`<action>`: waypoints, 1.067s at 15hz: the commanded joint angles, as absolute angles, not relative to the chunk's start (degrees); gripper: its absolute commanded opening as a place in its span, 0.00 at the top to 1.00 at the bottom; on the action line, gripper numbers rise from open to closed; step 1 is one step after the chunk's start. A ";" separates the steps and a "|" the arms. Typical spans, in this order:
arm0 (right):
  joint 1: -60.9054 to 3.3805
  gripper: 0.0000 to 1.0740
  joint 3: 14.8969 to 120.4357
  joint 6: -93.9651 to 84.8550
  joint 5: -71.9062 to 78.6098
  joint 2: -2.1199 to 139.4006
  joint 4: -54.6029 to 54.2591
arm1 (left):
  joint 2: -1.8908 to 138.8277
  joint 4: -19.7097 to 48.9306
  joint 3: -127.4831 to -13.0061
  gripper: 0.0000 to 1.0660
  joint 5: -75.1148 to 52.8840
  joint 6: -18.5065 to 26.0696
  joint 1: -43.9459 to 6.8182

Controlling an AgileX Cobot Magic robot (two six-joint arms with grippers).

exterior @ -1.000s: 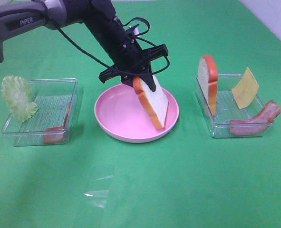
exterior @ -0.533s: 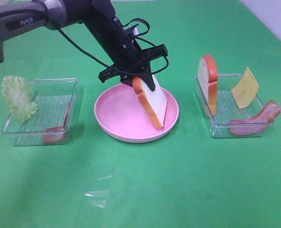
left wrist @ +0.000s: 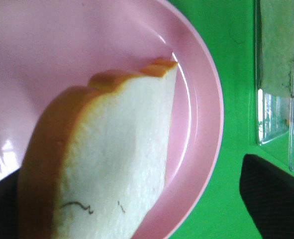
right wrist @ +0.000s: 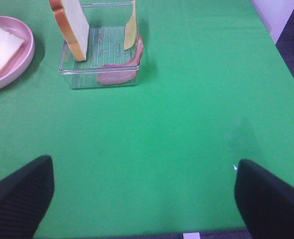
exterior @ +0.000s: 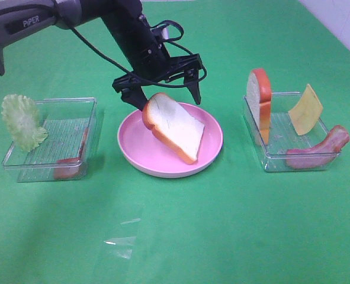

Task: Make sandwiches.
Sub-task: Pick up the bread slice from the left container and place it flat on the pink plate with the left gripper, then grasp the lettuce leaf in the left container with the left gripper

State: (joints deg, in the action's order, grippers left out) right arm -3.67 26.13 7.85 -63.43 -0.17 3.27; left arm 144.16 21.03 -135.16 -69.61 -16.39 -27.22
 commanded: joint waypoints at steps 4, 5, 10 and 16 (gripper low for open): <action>-3.44 0.10 25.95 7.56 -63.31 -1.26 3.21 | 141.00 11.00 -142.61 0.10 -75.52 -18.51 -27.44; -3.44 0.10 25.95 7.56 -63.31 -1.26 3.15 | 138.88 7.16 -142.61 0.10 -75.52 -17.48 -27.44; -3.44 0.10 25.95 7.56 -63.31 -1.26 3.15 | 130.75 -1.09 -140.78 0.10 -75.52 -16.16 -24.47; -3.44 0.10 25.95 7.56 -63.31 -1.26 3.15 | 120.44 0.00 -125.13 0.10 -75.52 -16.16 -19.31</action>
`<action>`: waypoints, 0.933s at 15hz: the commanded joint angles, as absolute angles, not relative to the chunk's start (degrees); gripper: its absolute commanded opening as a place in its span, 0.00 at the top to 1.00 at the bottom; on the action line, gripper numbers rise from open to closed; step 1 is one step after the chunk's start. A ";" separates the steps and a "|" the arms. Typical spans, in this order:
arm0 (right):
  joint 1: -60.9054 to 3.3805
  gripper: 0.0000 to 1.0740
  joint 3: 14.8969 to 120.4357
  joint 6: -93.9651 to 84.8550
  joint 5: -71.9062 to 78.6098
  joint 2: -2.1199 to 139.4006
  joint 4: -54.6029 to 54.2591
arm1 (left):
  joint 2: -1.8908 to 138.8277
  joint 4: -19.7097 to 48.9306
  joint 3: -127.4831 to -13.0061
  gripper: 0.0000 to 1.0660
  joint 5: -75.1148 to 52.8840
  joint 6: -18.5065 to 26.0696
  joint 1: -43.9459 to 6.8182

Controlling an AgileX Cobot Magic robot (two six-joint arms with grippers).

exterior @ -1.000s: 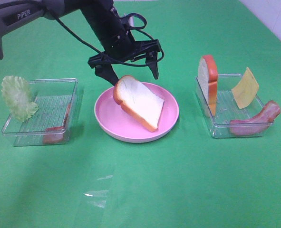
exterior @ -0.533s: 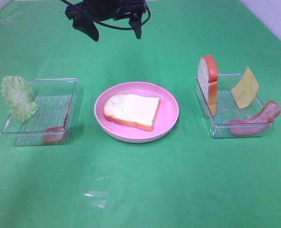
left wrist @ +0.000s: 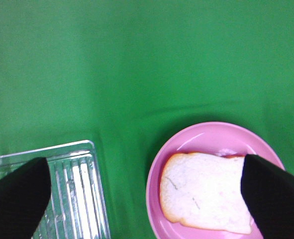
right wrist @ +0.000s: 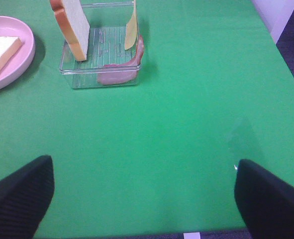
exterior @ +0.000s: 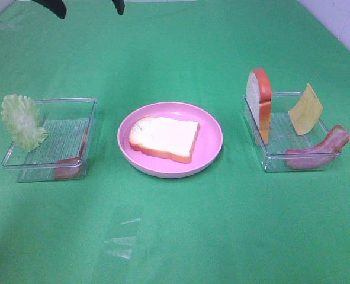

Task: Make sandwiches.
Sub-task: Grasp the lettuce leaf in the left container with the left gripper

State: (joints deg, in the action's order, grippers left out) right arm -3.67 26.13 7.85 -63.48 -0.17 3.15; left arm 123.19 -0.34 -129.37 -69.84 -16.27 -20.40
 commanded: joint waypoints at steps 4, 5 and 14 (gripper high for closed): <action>-3.44 0.10 25.95 7.56 -63.31 -1.26 3.15 | 115.34 -1.49 -115.91 0.10 -75.52 -15.70 -17.70; -3.44 0.10 25.95 7.56 -63.31 -1.26 3.09 | 115.05 -1.49 -115.05 0.10 -75.52 -15.70 -17.70; -3.44 0.10 25.95 7.56 -63.31 -1.26 3.09 | 114.65 0.00 -112.82 0.10 -75.52 -12.89 -8.77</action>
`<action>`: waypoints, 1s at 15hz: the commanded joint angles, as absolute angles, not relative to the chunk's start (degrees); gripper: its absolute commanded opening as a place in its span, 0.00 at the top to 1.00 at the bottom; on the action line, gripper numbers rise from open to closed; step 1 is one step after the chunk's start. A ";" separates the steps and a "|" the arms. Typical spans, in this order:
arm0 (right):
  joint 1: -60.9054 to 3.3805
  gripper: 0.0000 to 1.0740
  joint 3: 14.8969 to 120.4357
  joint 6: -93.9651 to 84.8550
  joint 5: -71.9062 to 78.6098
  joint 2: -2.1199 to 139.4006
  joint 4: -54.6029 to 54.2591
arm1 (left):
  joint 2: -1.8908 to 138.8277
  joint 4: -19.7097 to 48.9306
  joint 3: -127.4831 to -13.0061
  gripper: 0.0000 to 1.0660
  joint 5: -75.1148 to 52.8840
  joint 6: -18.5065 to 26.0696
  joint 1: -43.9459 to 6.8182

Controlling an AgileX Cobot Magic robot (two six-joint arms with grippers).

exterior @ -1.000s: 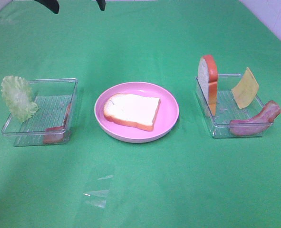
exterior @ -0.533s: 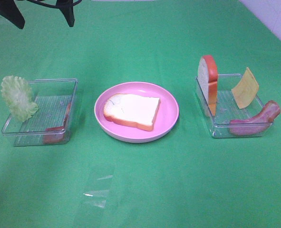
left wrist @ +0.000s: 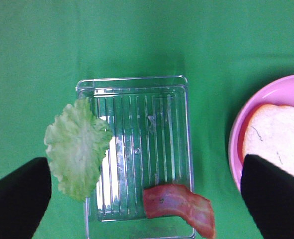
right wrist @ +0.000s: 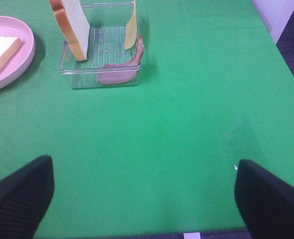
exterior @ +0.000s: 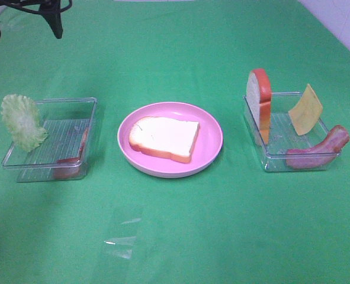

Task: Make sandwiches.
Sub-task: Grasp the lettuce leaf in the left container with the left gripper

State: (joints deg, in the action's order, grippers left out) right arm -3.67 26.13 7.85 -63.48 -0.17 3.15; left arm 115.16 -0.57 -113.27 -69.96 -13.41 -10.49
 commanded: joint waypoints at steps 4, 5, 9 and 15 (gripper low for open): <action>-3.44 0.10 25.95 7.56 -63.31 -1.26 3.09 | 114.71 1.89 -112.82 0.10 -75.52 -12.26 -3.78; -3.44 0.10 25.95 7.56 -63.31 -1.26 3.09 | 114.71 3.21 -112.82 0.10 -75.52 -11.63 -2.23; -3.44 0.10 25.95 7.56 -63.31 -1.26 3.09 | 115.11 4.41 -112.82 0.10 -75.40 -11.46 1.38; -3.44 0.10 25.95 7.56 -63.31 -1.26 3.09 | 122.38 11.40 -112.82 0.10 -74.31 -6.36 2.12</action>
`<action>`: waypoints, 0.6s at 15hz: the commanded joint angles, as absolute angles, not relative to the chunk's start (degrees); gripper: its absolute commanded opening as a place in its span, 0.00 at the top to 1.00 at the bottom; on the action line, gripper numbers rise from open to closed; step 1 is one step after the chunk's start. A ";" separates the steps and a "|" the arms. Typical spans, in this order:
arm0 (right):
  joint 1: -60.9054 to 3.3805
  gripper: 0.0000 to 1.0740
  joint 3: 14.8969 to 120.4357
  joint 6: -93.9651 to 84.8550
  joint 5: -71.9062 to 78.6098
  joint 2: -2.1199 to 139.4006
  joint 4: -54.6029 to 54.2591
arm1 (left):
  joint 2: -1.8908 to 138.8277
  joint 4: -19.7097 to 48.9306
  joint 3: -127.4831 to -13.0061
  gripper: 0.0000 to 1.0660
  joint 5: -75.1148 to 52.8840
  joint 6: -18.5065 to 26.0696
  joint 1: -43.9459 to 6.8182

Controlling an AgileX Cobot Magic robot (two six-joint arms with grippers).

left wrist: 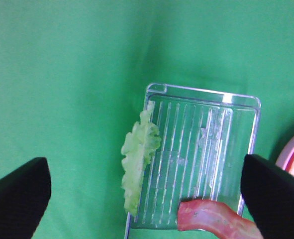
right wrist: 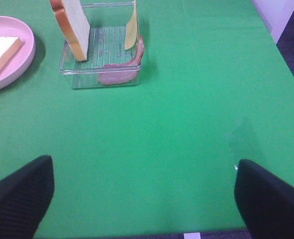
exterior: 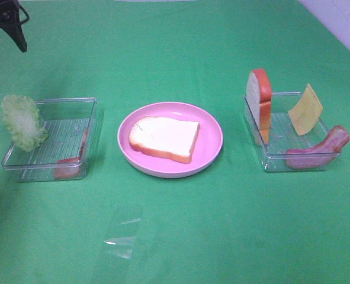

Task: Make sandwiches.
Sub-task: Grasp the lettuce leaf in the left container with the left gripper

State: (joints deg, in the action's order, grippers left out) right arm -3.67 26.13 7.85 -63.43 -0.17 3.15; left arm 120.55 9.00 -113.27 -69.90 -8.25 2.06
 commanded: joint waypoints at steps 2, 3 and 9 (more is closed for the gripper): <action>-3.44 0.10 25.95 7.56 -63.31 -1.26 3.09 | 125.54 11.80 -112.82 0.10 -74.48 -6.13 2.12; -3.44 0.10 25.95 7.56 -63.31 -1.26 3.09 | 126.91 11.80 -112.82 0.10 -74.71 -6.13 2.12; -3.44 0.10 25.95 7.56 -63.31 -1.26 3.09 | 133.61 13.87 -112.82 0.14 -74.03 -6.19 2.12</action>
State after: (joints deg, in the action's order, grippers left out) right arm -3.67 26.13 7.85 -63.48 -0.17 3.15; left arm 133.27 13.06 -113.27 -69.90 -6.25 2.06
